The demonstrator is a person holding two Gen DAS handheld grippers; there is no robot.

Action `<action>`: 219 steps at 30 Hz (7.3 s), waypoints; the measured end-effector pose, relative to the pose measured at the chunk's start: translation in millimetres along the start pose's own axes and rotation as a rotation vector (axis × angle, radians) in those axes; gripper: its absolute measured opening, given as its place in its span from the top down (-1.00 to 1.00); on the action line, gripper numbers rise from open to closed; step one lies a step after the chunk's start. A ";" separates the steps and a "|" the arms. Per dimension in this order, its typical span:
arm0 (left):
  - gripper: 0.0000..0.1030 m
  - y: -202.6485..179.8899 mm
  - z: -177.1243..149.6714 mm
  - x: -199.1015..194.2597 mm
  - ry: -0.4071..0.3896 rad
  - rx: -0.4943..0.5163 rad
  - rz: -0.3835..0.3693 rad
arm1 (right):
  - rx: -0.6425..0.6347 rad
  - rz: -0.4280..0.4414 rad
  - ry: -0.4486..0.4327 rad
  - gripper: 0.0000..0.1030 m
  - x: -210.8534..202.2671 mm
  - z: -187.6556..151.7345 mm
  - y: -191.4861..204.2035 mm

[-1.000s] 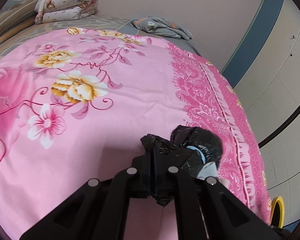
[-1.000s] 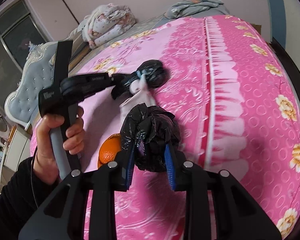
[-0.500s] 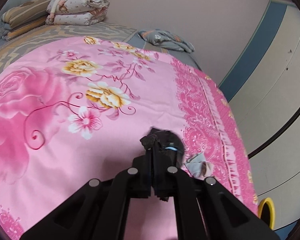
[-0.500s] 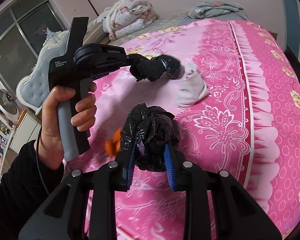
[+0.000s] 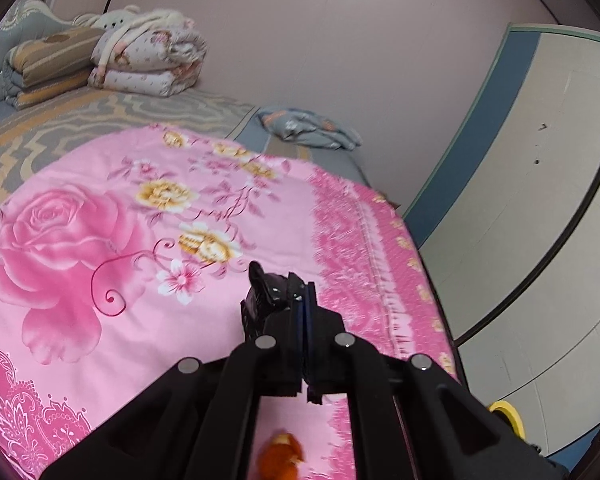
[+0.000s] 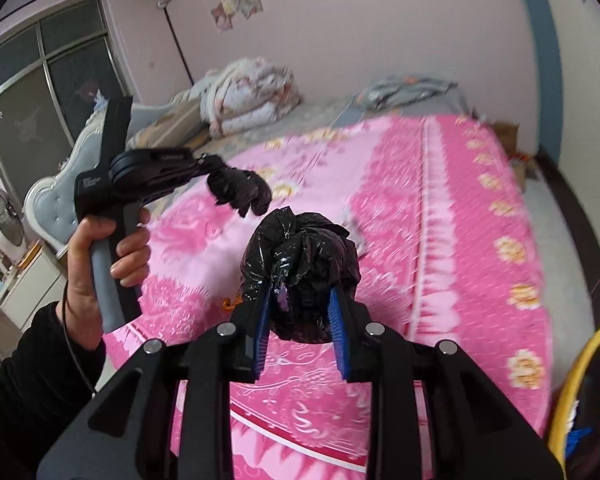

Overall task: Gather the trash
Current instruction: 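Carry both black bags in the tools over the yellow bin, then open both tools to drop the black bags into the bin, then move both tools back over the bed toward the orange peel and cloth, then grasp the pink-white cloth bundle with the right tool while the left tool grasps the orange peel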

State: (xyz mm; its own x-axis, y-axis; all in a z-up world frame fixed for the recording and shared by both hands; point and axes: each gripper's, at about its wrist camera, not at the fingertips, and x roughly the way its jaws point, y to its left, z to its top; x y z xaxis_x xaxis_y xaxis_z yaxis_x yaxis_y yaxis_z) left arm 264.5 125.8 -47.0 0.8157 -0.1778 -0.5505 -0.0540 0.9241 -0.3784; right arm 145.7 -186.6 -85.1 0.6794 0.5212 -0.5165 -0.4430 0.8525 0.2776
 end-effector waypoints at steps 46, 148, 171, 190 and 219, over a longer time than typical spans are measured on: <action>0.98 -391.7 -113.0 -55.4 -0.071 0.494 -0.478 | 0.322 -0.662 -0.546 0.52 -296.0 -30.0 -204.6; -0.52 -171.1 -60.4 -146.0 -0.367 0.389 -0.127 | 0.172 -0.317 -0.299 -0.55 -109.8 72.5 -117.2; -0.54 -23.7 -87.1 -50.0 -0.053 0.260 0.124 | -0.008 -0.132 0.053 -0.60 96.4 95.4 -57.8; -0.53 6.5 -126.4 33.4 0.151 0.244 0.087 | -0.078 -0.111 0.244 -0.60 226.2 71.6 -58.3; 0.48 -6.4 -140.5 57.8 0.223 0.313 0.064 | -0.046 -0.048 0.320 0.53 266.4 56.5 -55.3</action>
State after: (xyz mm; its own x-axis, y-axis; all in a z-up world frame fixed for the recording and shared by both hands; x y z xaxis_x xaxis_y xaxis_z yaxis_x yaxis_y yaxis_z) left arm 231.1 62.2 -181.0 0.6690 -0.1542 -0.7271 0.1059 0.9880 -0.1121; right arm 384.2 -92.6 -192.2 0.4846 0.4352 -0.7588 -0.4459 0.8692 0.2136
